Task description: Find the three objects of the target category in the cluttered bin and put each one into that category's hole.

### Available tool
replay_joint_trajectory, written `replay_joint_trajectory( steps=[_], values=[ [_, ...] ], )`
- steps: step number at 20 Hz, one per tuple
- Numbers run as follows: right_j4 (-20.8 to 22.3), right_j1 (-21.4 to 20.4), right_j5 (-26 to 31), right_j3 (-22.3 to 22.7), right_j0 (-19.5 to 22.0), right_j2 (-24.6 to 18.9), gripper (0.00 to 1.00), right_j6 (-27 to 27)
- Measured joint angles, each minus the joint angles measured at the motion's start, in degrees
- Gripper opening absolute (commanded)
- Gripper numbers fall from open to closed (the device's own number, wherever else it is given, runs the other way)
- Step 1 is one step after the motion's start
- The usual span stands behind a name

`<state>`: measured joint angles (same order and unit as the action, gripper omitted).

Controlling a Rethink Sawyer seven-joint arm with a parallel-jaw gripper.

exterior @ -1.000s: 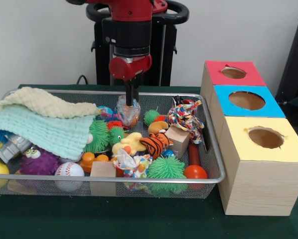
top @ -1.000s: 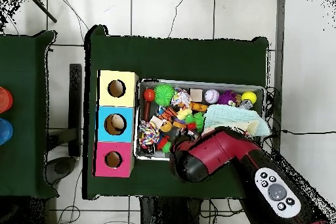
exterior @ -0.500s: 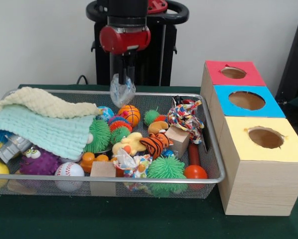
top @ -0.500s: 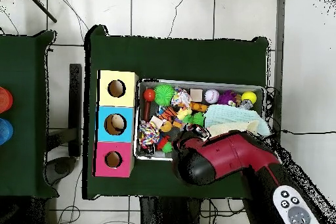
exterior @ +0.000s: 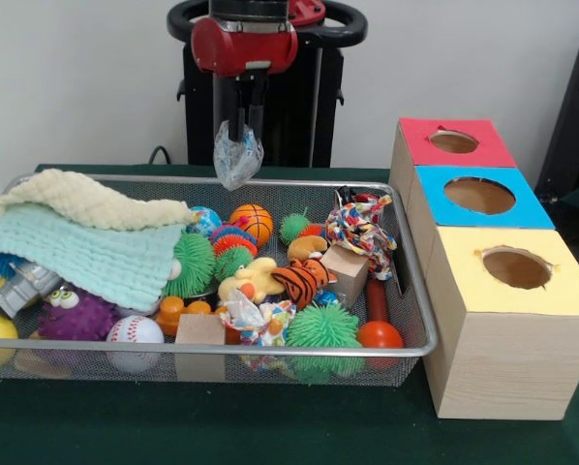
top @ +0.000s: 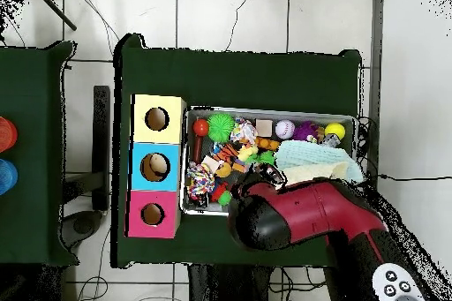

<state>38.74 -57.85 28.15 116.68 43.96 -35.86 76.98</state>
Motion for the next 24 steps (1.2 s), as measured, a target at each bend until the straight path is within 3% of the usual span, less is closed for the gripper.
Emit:
replay_joint_trajectory(
  steps=[15, 24],
  values=[
    [-1.5, 4.8, 0.0, 0.0, -5.4, 9.4, 0.00, 0.0],
    [-6.0, 3.6, 0.0, 0.9, -4.9, 10.6, 0.00, 0.0]
  ],
)
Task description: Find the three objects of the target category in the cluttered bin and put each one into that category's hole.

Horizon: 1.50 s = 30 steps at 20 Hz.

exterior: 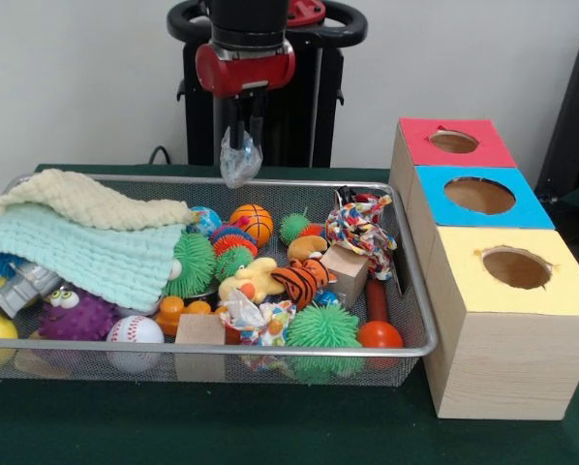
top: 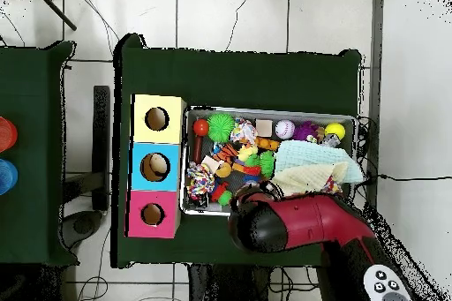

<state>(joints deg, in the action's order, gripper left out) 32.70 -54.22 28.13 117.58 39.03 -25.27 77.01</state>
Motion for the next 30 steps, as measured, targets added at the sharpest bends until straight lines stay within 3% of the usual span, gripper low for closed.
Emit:
replay_joint_trajectory(
  steps=[12, 30],
  values=[
    [-5.9, -4.6, 0.0, 1.6, 3.1, 1.0, 0.00, 0.0],
    [-9.7, -5.6, 0.0, 1.8, 4.8, 1.7, 0.00, 0.0]
  ],
)
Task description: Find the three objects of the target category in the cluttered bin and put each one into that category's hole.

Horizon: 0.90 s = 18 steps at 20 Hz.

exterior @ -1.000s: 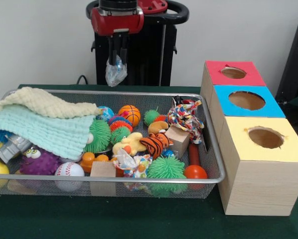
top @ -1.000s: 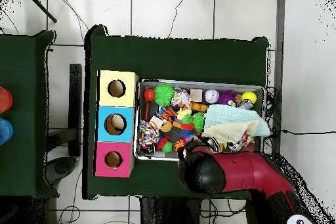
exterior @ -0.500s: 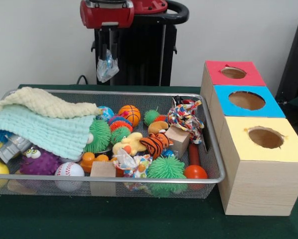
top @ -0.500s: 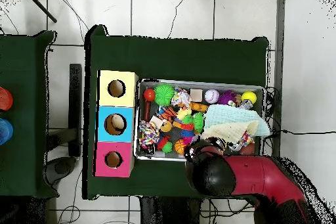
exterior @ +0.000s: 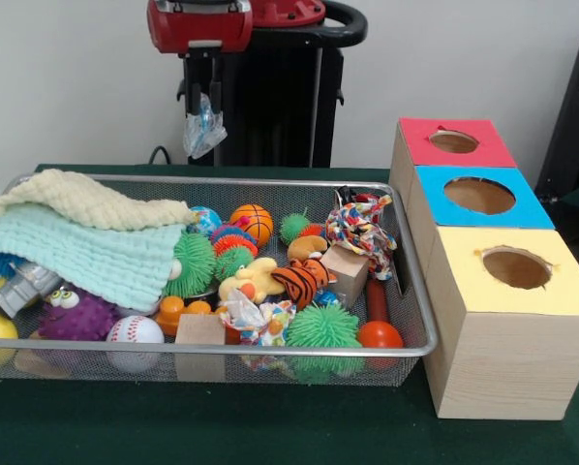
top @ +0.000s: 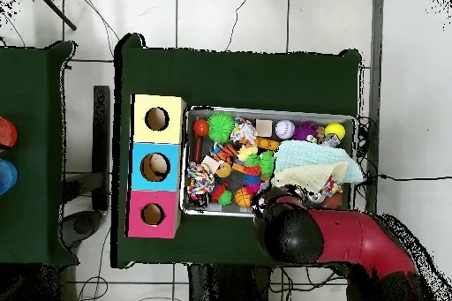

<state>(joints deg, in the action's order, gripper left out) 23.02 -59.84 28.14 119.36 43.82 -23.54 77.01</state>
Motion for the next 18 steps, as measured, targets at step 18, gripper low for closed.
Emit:
replay_joint_trajectory(
  steps=[18],
  values=[
    [-1.4, -1.1, 0.0, -0.3, -13.1, 1.7, 0.00, 0.0]
  ],
)
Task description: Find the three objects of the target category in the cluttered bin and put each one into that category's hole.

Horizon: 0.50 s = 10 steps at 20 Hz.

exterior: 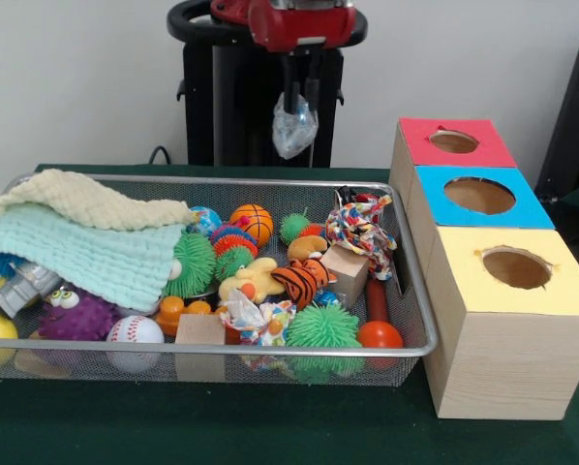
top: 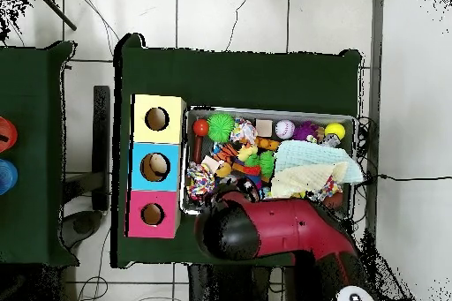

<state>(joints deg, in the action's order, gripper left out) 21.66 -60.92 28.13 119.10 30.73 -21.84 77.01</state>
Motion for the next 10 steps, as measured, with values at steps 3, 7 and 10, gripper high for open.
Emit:
replay_joint_trajectory(
  steps=[3, 7, 10],
  values=[
    [-0.5, 0.0, 0.0, 0.0, -1.7, 0.5, 0.00, 0.0],
    [-1.7, 0.0, 0.0, 0.0, -3.2, 1.8, 0.00, 0.0],
    [-2.0, 0.0, 0.0, 0.0, -3.4, 2.4, 0.00, 0.0]
  ],
)
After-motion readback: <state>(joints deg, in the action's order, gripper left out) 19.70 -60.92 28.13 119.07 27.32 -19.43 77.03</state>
